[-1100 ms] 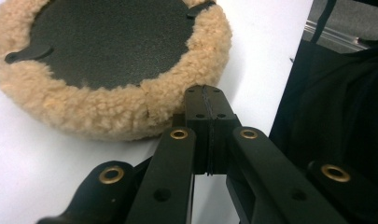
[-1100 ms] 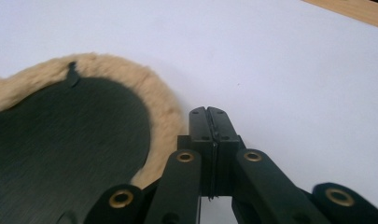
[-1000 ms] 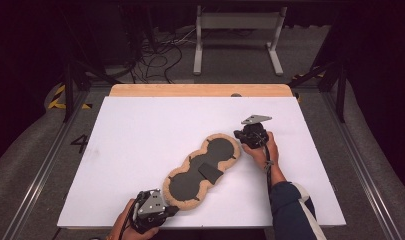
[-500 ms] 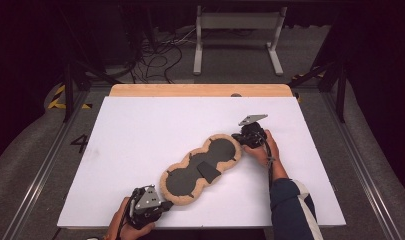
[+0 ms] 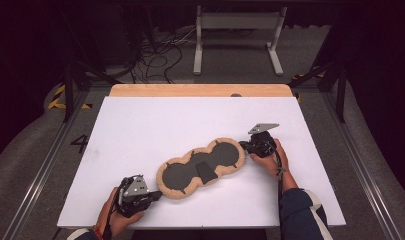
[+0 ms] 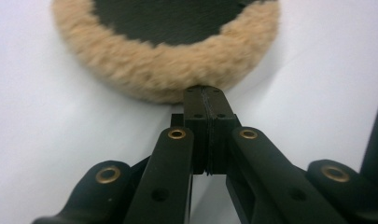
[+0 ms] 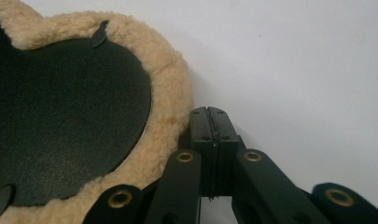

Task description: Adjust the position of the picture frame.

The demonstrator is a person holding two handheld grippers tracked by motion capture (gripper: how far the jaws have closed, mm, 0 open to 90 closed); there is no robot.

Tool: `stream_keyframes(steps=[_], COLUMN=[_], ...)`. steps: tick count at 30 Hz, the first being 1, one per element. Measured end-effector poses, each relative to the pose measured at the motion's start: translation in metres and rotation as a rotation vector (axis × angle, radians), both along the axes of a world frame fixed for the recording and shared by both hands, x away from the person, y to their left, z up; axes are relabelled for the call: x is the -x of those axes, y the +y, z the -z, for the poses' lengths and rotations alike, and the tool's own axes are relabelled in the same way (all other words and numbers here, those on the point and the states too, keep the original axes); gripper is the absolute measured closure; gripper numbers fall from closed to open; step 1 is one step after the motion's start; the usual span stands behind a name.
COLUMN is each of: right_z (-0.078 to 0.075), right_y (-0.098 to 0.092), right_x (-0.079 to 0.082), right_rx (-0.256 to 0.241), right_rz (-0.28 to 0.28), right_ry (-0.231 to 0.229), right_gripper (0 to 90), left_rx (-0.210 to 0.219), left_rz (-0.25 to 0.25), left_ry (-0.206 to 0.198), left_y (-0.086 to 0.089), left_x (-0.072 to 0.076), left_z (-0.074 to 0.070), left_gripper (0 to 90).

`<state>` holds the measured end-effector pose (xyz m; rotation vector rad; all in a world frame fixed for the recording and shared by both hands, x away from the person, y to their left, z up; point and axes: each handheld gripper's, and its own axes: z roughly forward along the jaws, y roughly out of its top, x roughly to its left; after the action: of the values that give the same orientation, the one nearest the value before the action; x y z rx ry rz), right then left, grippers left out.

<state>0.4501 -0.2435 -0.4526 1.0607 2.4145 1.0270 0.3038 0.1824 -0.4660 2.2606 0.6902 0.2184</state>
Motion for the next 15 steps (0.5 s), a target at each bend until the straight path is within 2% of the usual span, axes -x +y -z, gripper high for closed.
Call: stream_keyframes(steps=[3,8,12,15], right_z=[0.001,0.0,0.0,-0.001], right_y=[-0.002,-0.001,-0.003,-0.004], right_x=[0.004,0.008,0.007,0.008], right_rx=[-0.003,0.016,0.009,0.036], right_rz=[0.0,0.0,-0.012,-0.022], right_ry=[-0.002,-0.008,-0.004,-0.02], right_gripper=[90.0,90.0,90.0,90.0], left_rx=[-0.012,0.048,0.03,0.029], left_rz=[-0.062,-0.061,-0.068,-0.081], left_ry=[-0.013,0.036,0.021,0.019], left_y=[0.003,0.008,0.006,0.004], left_x=[-0.006,-0.015,-0.015,-0.017], left_z=[-0.001,0.002,0.002,0.002], left_gripper=[87.2,87.2,88.2,89.3])
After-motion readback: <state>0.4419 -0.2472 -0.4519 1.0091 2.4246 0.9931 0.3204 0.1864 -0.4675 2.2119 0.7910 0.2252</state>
